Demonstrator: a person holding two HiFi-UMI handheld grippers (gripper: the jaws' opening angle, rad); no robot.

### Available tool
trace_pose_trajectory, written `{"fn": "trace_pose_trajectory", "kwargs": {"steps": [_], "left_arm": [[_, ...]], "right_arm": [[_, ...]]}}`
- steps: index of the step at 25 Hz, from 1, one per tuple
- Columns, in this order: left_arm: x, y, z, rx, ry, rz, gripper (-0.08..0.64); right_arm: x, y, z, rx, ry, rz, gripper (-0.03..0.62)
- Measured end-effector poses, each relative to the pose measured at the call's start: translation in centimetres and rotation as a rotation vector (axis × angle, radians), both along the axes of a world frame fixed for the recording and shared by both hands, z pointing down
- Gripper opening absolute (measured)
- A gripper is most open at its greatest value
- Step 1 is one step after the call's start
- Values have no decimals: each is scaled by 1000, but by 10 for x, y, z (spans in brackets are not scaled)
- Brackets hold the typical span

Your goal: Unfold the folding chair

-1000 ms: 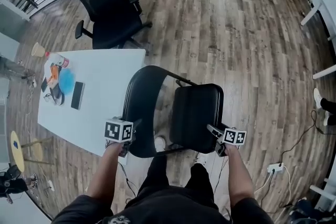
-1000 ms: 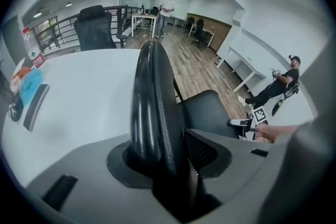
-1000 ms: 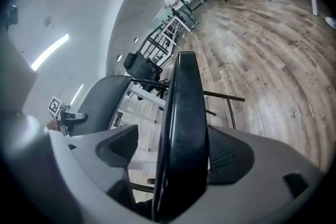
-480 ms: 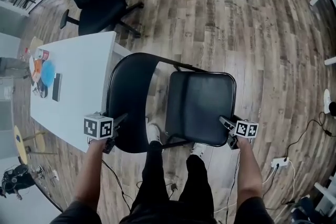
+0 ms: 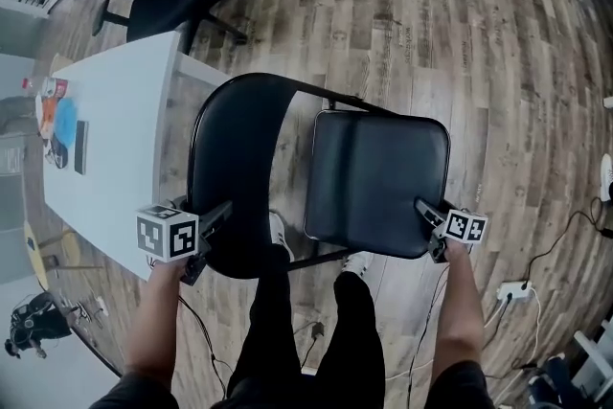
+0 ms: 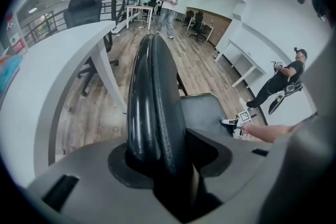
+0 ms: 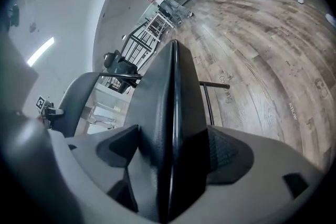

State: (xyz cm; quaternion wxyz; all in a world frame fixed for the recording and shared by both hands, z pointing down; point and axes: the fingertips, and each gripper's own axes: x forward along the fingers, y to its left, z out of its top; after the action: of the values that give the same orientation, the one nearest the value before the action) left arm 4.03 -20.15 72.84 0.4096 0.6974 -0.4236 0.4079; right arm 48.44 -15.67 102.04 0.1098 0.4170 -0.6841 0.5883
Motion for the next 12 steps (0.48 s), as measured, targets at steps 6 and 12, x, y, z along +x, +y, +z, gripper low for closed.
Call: {"fn": "trace_pose_trajectory", "kwargs": {"steps": [6,12], "left_arm": [[23,1,-1,9,-7,-7,184],[47,5,-4,17,25,1,163]], "right_arm": [[16,0,13,13,-4,15,380],[26,3,27,0,5,19,391]]}}
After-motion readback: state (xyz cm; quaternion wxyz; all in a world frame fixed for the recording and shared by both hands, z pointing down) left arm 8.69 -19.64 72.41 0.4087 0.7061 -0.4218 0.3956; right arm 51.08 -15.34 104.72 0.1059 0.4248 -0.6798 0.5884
